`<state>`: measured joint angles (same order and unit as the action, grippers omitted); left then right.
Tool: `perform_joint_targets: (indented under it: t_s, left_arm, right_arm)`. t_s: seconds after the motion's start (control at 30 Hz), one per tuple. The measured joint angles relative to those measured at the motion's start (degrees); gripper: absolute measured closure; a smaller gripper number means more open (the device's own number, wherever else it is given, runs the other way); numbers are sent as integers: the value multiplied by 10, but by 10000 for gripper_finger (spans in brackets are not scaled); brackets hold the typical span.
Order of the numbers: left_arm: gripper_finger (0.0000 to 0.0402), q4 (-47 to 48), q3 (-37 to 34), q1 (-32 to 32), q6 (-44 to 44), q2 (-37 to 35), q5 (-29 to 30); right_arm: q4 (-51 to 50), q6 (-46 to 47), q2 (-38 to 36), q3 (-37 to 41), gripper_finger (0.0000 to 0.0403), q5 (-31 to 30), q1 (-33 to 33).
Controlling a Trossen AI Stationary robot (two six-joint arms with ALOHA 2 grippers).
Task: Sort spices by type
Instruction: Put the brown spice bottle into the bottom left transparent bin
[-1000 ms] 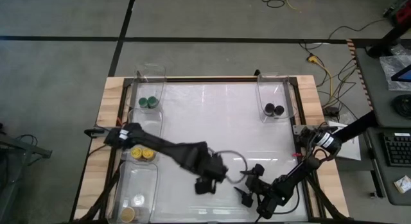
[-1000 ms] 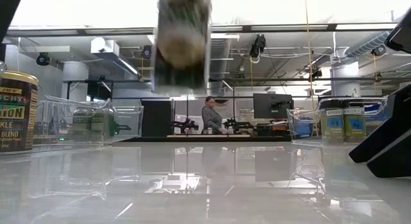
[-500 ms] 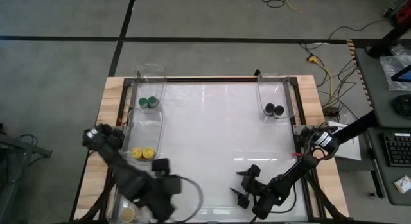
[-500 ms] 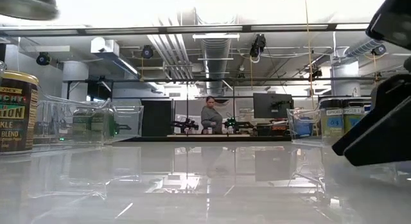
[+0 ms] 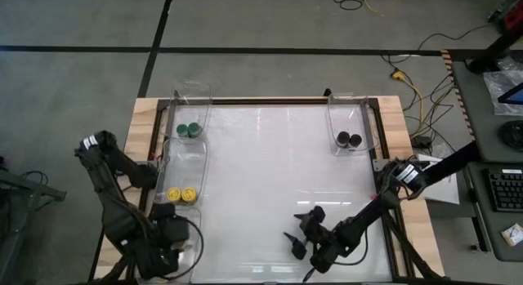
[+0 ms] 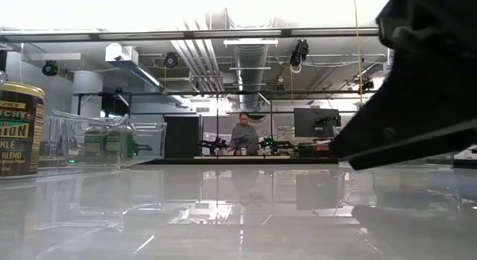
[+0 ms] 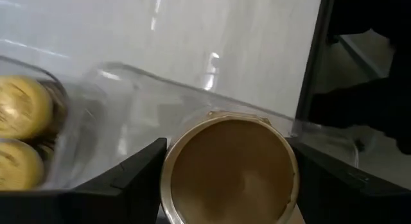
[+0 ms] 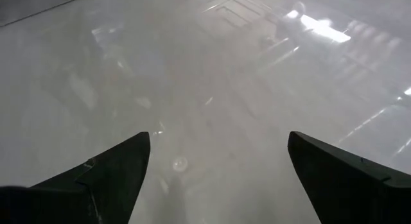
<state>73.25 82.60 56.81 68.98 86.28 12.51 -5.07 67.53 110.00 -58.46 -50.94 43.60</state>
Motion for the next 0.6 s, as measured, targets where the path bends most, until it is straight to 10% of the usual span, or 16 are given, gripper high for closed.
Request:
perform_joint_targets:
  t_s: [0.6]
  left_arm:
    - [140, -213, -124, 34, 15, 11, -49]
  right_arm:
    - [7, 0, 0, -1, 42, 4, -24]
